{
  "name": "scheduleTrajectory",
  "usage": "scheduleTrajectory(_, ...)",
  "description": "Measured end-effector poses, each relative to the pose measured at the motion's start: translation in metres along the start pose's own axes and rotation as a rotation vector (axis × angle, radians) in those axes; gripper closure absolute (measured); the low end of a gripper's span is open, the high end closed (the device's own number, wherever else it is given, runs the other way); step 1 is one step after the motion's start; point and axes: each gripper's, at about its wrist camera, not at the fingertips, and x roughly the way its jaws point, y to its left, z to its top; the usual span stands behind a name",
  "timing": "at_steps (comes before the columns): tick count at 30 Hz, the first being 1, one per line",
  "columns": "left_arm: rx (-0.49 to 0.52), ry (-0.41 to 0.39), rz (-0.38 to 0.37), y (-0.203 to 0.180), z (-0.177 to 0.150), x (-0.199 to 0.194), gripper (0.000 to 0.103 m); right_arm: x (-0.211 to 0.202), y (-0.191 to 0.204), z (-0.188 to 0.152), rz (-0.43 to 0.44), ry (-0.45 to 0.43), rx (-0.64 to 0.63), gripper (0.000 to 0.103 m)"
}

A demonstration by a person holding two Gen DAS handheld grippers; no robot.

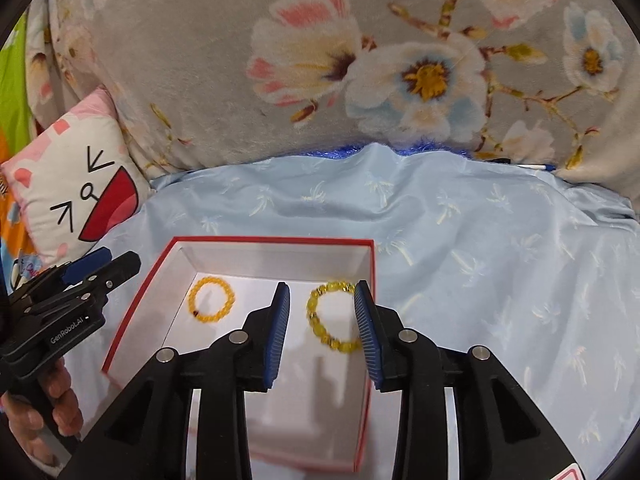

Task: Organize jewelry
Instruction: 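Carry both bracelets into the red box and open both tools to release, then grasp the dark red bead bracelet with the left tool while the right tool grasps the black bead bracelet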

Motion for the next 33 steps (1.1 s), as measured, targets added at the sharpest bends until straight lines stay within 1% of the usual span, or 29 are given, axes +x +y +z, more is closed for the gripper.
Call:
scheduleTrajectory(2,0.004,0.002,0.012,0.003,-0.015,-0.018,0.044,-0.019,-0.001,-0.012,0.009,-0.01,0.009,0.07)
scheduleTrajectory(4,0.0,0.012,0.014,0.005,-0.029,-0.029,0.044,-0.034,-0.003,-0.027,0.024,-0.006,0.025,0.07)
scheduleTrajectory(8,-0.006,0.053,0.027,0.008,-0.069,-0.049,0.044,-0.058,-0.003,-0.061,0.009,0.008,0.03,0.07)
scheduleTrajectory(10,-0.011,0.068,0.023,0.007,-0.085,-0.055,0.044,-0.066,-0.002,-0.079,0.014,0.026,0.038,0.07)
scheduleTrajectory(14,-0.059,0.122,0.005,0.012,-0.118,-0.065,0.044,-0.077,0.002,-0.114,0.008,0.059,0.043,0.07)
scheduleTrajectory(16,-0.068,0.142,0.009,0.013,-0.131,-0.067,0.044,-0.08,0.005,-0.131,0.003,0.073,0.044,0.07)
scheduleTrajectory(19,-0.077,0.162,0.006,0.012,-0.144,-0.067,0.044,-0.084,0.008,-0.151,-0.012,0.087,0.049,0.07)
scheduleTrajectory(21,-0.09,0.172,-0.006,0.011,-0.149,-0.065,0.044,-0.085,0.009,-0.16,0.009,0.102,0.062,0.07)
scheduleTrajectory(26,-0.106,0.193,-0.022,0.008,-0.157,-0.056,0.048,-0.087,0.013,-0.171,0.015,0.107,0.066,0.07)
scheduleTrajectory(28,-0.118,0.205,-0.038,0.009,-0.158,-0.053,0.051,-0.086,0.016,-0.173,0.019,0.111,0.066,0.07)
scheduleTrajectory(30,-0.122,0.211,-0.044,0.009,-0.158,-0.051,0.06,-0.084,0.019,-0.175,0.019,0.115,0.056,0.07)
scheduleTrajectory(33,-0.116,0.213,-0.058,0.007,-0.159,-0.05,0.063,-0.082,0.023,-0.176,0.025,0.12,0.05,0.07)
